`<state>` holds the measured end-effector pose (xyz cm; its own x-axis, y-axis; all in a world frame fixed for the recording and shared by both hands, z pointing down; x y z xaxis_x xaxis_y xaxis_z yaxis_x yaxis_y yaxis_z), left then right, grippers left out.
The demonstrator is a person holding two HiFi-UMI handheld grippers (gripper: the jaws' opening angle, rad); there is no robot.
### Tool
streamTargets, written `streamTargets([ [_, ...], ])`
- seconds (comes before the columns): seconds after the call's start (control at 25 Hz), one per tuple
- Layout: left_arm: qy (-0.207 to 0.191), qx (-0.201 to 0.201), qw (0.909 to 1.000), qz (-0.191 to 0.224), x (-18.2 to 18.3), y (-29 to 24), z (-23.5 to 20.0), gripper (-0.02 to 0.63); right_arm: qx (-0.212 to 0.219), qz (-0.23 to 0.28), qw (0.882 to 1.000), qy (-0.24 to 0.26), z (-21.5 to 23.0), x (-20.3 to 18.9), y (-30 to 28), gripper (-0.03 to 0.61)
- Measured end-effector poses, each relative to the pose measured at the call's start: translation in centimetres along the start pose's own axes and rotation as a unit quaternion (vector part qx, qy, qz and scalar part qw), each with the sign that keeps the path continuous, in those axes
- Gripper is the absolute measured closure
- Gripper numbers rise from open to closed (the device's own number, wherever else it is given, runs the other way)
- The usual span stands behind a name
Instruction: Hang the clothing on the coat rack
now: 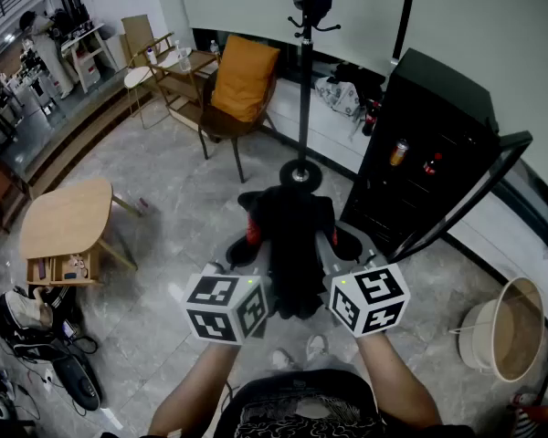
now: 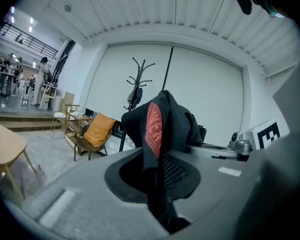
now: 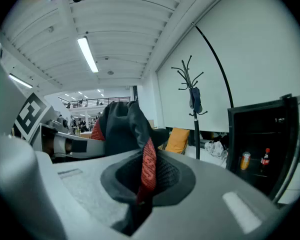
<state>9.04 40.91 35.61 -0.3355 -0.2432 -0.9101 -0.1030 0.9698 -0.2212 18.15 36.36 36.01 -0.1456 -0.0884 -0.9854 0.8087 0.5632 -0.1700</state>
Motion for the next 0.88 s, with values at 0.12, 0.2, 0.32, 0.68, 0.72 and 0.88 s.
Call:
streamTargets([
  [0.12, -0.004, 0.001, 1.0, -0.001, 0.2, 0.1, -0.3, 0.578, -0.001, 0.001, 1.0, 0.0, -0.4, 0.2, -0.4, 0.557],
  [0.2, -0.005, 0.001, 1.0, 0.0, 0.4, 0.2, -0.7, 0.578, -0.001, 0.001, 1.0, 0.001, -0.8, 0.4, -0.6, 0.557],
  [0.32, -0.009, 0.002, 1.0, 0.002, 0.9, -0.1, -0.9, 0.578, -0.002, 0.003, 1.0, 0.006, -0.7, 0.8, -1.0, 0.557],
  [0.68, -0.02, 0.007, 0.9998, -0.002, 1.4, -4.6, -1.2, 0.578, 0.003, 0.004, 1.0, 0.006, 3.2, 0.6, -3.9, 0.557],
  [0.72, -0.022, 0.01, 0.9997, -0.002, 1.5, -5.3, -1.2, 0.578, 0.004, 0.005, 1.0, 0.006, 3.9, 0.6, -4.3, 0.557],
  [0.88, -0.032, 0.025, 0.9992, -0.005, 1.6, -8.9, -0.9, 0.578, 0.016, 0.0, 1.0, 0.004, 6.8, 0.2, -6.2, 0.557],
])
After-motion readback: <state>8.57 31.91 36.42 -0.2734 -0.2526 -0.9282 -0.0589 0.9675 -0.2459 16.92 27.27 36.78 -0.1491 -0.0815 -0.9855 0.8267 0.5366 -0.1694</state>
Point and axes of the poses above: the fingertips, and each gripper's own axes: y backward along the fingers, z to its right, x out of its top, the point moved 1 cm from there along y, backward along the fingers, and after that the axes turned 7 degrees about y, right-handed, at the moved point
